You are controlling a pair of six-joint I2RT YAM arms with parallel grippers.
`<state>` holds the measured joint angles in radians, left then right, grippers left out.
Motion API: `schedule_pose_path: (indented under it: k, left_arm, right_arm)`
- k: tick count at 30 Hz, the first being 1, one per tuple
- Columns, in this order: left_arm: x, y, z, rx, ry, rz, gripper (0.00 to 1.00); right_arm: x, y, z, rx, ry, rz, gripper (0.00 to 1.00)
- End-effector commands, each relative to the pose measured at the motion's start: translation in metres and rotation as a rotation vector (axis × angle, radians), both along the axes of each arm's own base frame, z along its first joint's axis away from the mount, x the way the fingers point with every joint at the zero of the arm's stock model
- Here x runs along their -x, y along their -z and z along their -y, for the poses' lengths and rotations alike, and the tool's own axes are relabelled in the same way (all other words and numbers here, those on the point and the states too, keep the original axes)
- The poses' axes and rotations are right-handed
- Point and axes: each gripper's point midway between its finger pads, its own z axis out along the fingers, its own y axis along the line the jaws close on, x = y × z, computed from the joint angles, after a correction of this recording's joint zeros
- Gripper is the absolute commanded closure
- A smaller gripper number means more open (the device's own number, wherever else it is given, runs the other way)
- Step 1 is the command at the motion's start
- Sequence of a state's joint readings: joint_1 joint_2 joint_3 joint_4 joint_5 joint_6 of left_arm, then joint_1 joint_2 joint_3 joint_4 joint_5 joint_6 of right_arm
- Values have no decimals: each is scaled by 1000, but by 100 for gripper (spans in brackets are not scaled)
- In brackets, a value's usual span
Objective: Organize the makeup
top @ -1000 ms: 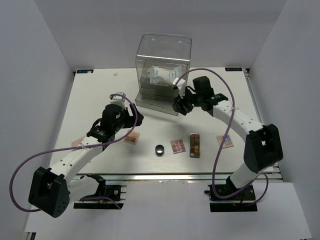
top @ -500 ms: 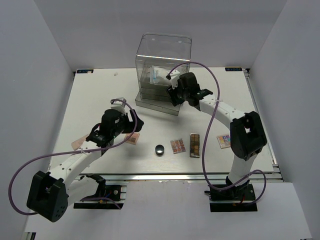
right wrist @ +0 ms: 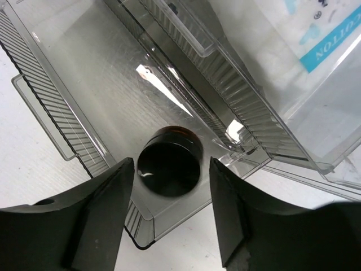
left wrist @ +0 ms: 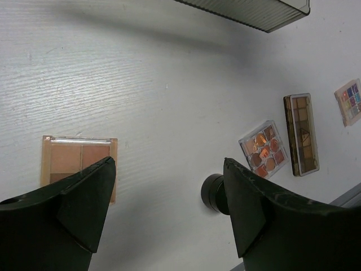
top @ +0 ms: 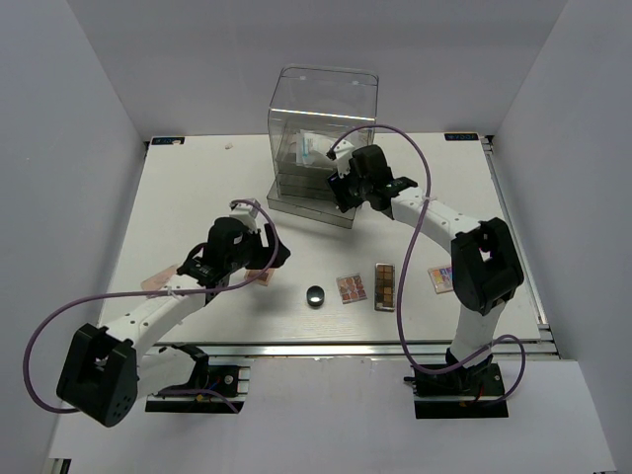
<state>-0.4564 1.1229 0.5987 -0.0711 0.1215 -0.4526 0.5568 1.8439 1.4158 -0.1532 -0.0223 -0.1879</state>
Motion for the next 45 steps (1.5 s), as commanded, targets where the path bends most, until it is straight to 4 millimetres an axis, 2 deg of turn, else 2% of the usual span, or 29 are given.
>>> schedule_pose_path:
  k: [1, 10, 13, 14, 15, 16, 17, 18, 20, 23, 24, 26, 30, 32, 34, 35, 37, 40, 41, 45]
  left_arm:
    - [-1, -7, 8, 6, 41, 30, 14]
    - [-2, -3, 23, -15, 77, 25, 14]
    - [-1, -2, 27, -36, 88, 20, 15]
    - [-2, -2, 26, -45, 84, 21, 15]
    - [-2, -4, 25, -58, 81, 19, 15]
    - [-2, -5, 24, -70, 80, 18, 15]
    - [-3, -10, 22, -76, 68, 28, 15]
    - [-3, -12, 20, -82, 63, 25, 15]
    - [-3, -17, 20, -86, 57, 32, 15]
    - [-2, -28, 14, -100, 35, 44, 14]
    - [-2, -30, 5, -123, -4, 43, 13]
    - [0, -33, -2, -130, -44, 45, 2]
    - [6, -33, -11, -120, -68, 83, 2]
    - [9, -28, -9, -113, -50, 69, 2]
    - [13, -23, -1, -85, -31, 37, 2]
    - [15, -18, 1, -85, -24, 20, 2]
    - [19, -14, 11, -73, 1, 10, 2]
    - [28, -8, 29, -76, 46, -14, 2]
    - [31, -5, 34, -82, 59, -22, 2]
    - [53, 5, 65, -145, 123, -61, 2]
  right_arm:
    - [-9, -31, -9, -45, -18, 86, 38]
    - [9, -58, -2, -34, -107, 133, 21]
    - [34, -78, -3, -51, -281, 149, 15]
    - [46, -88, 1, -73, -312, 166, 14]
    - [45, -97, 9, -101, -323, 191, 13]
    - [61, -93, 8, -151, -391, 163, 11]
    - [68, -104, 11, -183, -407, 174, 11]
    - [68, -105, 19, -206, -395, 165, 11]
    - [80, -101, 23, -265, -396, 100, 11]
    - [86, -92, 39, -295, -334, 22, 11]
    - [85, -91, 47, -295, -308, 14, 11]
    - [85, -93, 60, -285, -279, 18, 11]
    - [77, -92, 104, -279, -157, -21, 11]
    - [86, -87, 122, -279, -122, -59, 11]
    - [97, -72, 132, -244, -109, -89, 11]
    - [103, -72, 137, -222, -108, -83, 11]
    - [118, -54, 146, -174, -97, -127, 11]
    - [137, -46, 154, -165, -77, -148, 11]
    - [142, -50, 157, -166, -70, -129, 11]
    - [152, -44, 166, -177, -38, -146, 11]
